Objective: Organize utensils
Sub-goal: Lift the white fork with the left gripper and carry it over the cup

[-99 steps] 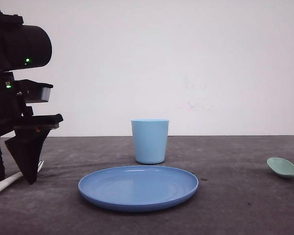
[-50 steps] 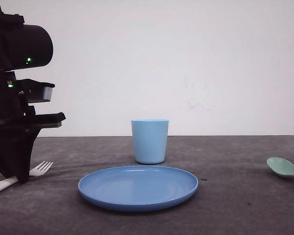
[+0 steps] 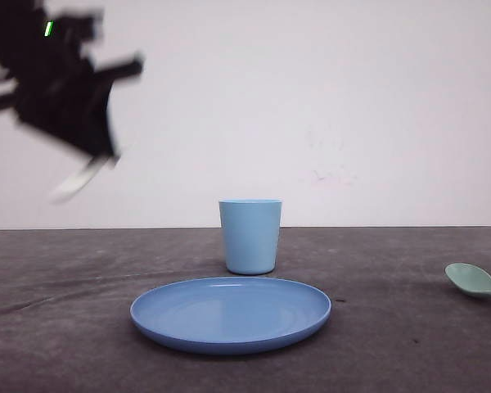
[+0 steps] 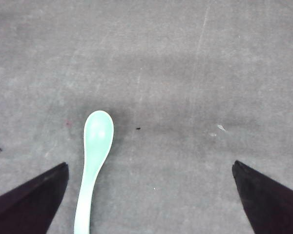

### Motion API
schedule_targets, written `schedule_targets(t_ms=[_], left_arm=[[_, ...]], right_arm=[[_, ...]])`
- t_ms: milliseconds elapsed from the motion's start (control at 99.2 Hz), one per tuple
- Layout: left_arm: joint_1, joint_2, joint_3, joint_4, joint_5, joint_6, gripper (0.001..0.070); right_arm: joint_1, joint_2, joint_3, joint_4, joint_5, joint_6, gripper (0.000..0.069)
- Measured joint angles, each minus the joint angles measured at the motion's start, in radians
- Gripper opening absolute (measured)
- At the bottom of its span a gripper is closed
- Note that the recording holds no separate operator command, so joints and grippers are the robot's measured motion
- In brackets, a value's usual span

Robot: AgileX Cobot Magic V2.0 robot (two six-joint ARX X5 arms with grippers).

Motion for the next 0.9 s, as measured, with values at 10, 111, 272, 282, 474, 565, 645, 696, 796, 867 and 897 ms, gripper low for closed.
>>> schedule_targets(t_ms=[10, 111, 272, 282, 474, 565, 645, 696, 796, 867, 897], left_arm=[[-0.001, -0.002, 0.003, 0.015, 0.008, 0.0, 0.0042], [-0.015, -0.006, 0.009, 0.183, 0.095, 0.0, 0.0042], [-0.055, 0.022, 0.009, 0.454, 0.133, 0.0, 0.0043], [-0.057, 0.024, 0.009, 0.468, 0.133, 0.0, 0.0043], [-0.099, 0.125, 0.009, 0.732, 0.134, 0.0, 0.0043], [-0.117, 0.183, 0.009, 0.825, 0.134, 0.0, 0.0043], [-0.132, 0.233, 0.009, 0.897, 0.134, 0.0, 0.0043], [-0.138, 0.26, 0.009, 0.922, 0.134, 0.004, 0.0043], [-0.145, 0.314, 0.009, 0.962, 0.134, 0.021, 0.0043], [-0.148, 0.353, 0.009, 0.972, 0.134, 0.035, 0.0043], [-0.148, 0.37, 0.009, 0.972, 0.134, 0.042, 0.0043]], right_arm=[[0.0, 0.0, 0.0, 0.0, 0.0, 0.0, 0.0678], [0.0, 0.0, 0.0, 0.0, 0.0, 0.0, 0.0678], [0.0, 0.0, 0.0, 0.0, 0.0, 0.0, 0.0678], [0.0, 0.0, 0.0, 0.0, 0.0, 0.0, 0.0678], [0.0, 0.0, 0.0, 0.001, 0.0, 0.0, 0.0678], [0.0, 0.0, 0.0, 0.001, 0.0, 0.0, 0.0678], [0.0, 0.0, 0.0, 0.001, 0.0, 0.0, 0.0678], [0.0, 0.0, 0.0, 0.001, 0.0, 0.0, 0.0678], [0.0, 0.0, 0.0, 0.001, 0.0, 0.0, 0.0678], [0.0, 0.0, 0.0, 0.001, 0.0, 0.0, 0.0678], [0.0, 0.0, 0.0, 0.001, 0.0, 0.0, 0.0678]])
